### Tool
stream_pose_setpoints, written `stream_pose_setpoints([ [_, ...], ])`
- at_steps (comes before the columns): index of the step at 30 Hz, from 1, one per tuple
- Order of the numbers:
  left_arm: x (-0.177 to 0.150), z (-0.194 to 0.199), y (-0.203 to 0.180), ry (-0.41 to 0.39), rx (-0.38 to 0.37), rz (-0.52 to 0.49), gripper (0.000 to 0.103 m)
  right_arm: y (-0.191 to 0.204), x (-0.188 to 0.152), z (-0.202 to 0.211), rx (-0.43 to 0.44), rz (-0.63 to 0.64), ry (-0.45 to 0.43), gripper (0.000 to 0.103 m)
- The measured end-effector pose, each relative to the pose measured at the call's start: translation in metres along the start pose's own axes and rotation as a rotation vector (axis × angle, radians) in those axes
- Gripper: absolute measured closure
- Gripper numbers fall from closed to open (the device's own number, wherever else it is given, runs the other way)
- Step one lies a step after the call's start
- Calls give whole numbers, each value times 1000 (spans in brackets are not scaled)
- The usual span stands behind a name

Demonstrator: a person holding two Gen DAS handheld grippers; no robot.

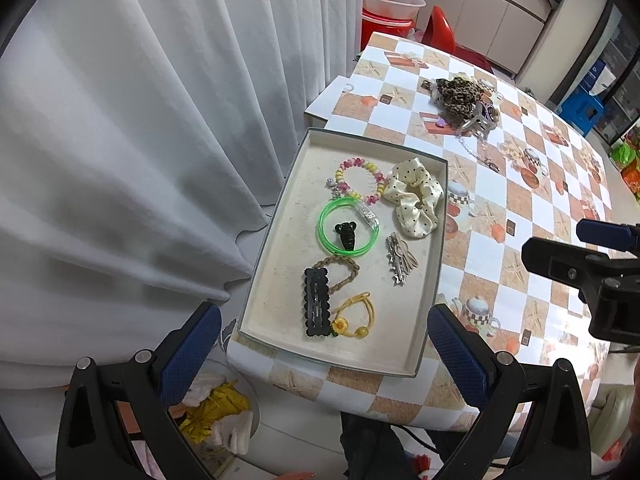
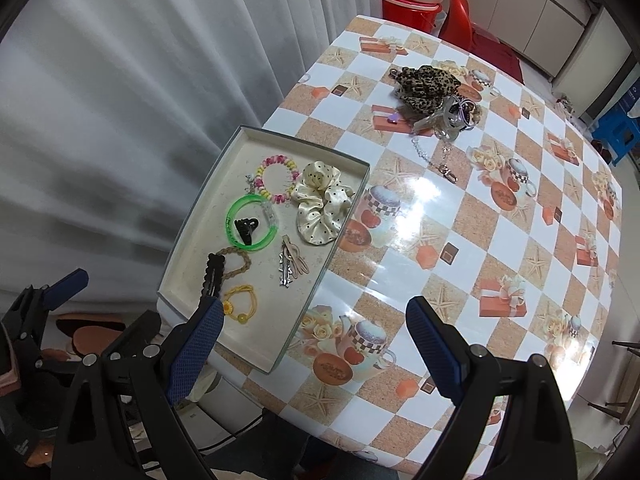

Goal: Organize jewelry

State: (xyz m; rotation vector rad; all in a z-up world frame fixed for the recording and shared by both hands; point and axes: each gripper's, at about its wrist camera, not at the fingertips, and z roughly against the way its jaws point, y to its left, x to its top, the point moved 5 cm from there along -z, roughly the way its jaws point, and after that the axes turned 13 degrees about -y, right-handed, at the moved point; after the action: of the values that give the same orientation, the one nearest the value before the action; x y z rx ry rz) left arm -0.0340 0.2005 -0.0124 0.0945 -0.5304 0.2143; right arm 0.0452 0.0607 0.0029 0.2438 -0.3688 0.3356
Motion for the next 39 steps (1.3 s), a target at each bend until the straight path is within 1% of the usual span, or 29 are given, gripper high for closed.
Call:
stream_pose_setpoints([
  [39, -1, 2, -5, 8, 7, -13, 0, 6, 1, 0, -5, -6, -10, 9],
])
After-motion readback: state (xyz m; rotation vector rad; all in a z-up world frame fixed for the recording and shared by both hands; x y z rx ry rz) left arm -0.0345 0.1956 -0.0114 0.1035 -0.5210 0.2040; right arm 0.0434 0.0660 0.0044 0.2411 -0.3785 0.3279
